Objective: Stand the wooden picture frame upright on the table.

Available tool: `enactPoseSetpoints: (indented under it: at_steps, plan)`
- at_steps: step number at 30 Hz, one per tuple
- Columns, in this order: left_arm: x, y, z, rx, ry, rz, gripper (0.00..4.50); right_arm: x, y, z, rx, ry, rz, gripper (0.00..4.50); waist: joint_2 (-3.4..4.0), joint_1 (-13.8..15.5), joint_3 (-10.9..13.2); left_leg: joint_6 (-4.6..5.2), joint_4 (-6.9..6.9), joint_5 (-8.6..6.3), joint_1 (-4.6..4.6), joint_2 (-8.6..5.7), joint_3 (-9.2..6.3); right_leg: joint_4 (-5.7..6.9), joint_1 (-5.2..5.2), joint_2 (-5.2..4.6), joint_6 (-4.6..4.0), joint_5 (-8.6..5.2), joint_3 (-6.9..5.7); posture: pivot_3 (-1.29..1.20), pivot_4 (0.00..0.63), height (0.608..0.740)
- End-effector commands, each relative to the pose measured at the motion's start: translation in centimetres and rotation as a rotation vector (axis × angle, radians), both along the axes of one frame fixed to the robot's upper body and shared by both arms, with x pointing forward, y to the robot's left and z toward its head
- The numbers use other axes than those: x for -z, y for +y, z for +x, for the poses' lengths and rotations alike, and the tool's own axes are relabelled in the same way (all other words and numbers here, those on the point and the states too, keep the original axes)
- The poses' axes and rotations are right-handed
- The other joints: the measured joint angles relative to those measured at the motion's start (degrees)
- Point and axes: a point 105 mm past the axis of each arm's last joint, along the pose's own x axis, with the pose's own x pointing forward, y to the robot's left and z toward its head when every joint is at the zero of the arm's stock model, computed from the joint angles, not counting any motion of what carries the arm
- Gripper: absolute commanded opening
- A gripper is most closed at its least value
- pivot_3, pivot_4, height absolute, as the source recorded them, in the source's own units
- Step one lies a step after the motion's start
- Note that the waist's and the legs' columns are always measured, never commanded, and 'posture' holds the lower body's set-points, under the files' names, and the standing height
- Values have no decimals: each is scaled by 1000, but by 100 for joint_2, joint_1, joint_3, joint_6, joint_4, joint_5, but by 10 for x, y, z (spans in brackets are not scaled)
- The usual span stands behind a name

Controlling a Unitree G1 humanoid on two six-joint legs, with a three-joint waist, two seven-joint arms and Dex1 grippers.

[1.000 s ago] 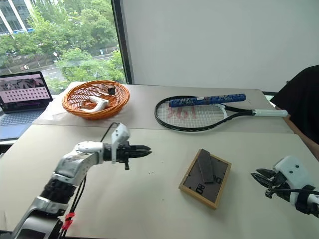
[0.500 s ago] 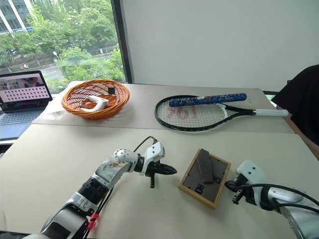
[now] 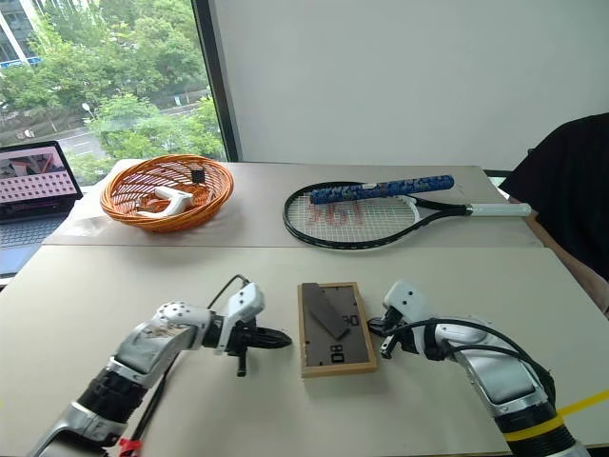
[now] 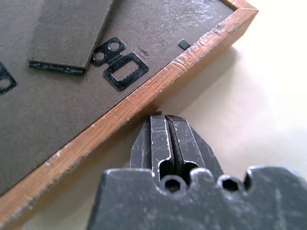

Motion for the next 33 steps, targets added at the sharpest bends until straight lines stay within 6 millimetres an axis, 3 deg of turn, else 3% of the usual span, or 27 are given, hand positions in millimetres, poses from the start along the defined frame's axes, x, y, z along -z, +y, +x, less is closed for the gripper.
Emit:
enactPoseSetpoints:
  at_steps: [1, 5, 9, 12, 16, 19, 22, 28, 30, 33]
  plan:
    - [6, 42, -1, -142, 17, 76, 0, 4, 31, -10, -115, 36, 36, 123, -2, -40, -1, 0, -1, 0, 5, 0, 0, 0, 1, 0, 1, -1, 1, 0, 150, 703]
    - [8, 50, -4, -177, 17, 82, 0, 6, 45, -10, -148, 46, 50, 123, -3, -53, -1, 0, -6, 0, 15, 1, 0, 3, 4, 0, -2, -5, 0, 0, 150, 703]
    - [9, 44, -8, -171, 27, 68, 0, 12, 46, -7, -154, 43, 16, 123, -4, -54, -3, -1, -5, -1, 15, 1, 0, 4, 4, 0, -4, -6, 0, 0, 150, 703]
    - [1, 46, -2, -229, 14, 15, 0, 5, 31, 2, -105, 15, 3, 123, -7, -44, -5, -1, -6, -1, 16, 1, 0, 3, 4, 0, -4, -6, 0, 0, 150, 703]
    - [-25, 64, 5, -335, 33, -127, 0, -28, 6, 9, -68, -52, 26, 123, -10, 5, 1, -1, -1, -1, 6, 1, 0, 4, -1, -1, -3, -6, -1, 0, 150, 703]
    - [-42, 75, 3, -357, 37, -191, 744, -50, -7, 9, -66, -93, 39, 0, -9, 76, 9, -1, 3, 0, -20, 0, 0, 3, -20, -2, -3, -4, -3, 0, 150, 703]
    - [-57, 76, -4, -332, 82, -262, 1895, -73, -8, 2, -117, -104, 92, 0, -9, 109, 9, 0, -4, -2, -21, 1, 0, 1, -21, -3, -12, -5, -7, 0, 150, 703]
    - [-66, 55, -18, -250, 144, -306, 4171, -90, 14, -15, -246, -43, 183, 0, -10, 123, 12, 0, -3, -3, -27, 0, 0, -1, -20, -6, -15, -7, -13, 0, 150, 703]
    - [-62, 50, -22, -244, 169, -293, 4462, -87, 16, -18, -255, -19, 178, 0, -10, 124, 12, 0, -2, -3, -28, 0, 0, -1, -20, -6, -15, -7, -14, 0, 150, 703]
    - [-53, 42, -30, -272, 257, -297, 4462, -74, 10, -23, -243, 42, 148, 0, -11, 130, 12, 0, -1, -3, -28, 0, -1, -2, -20, -6, -16, -6, -14, 0, 150, 703]
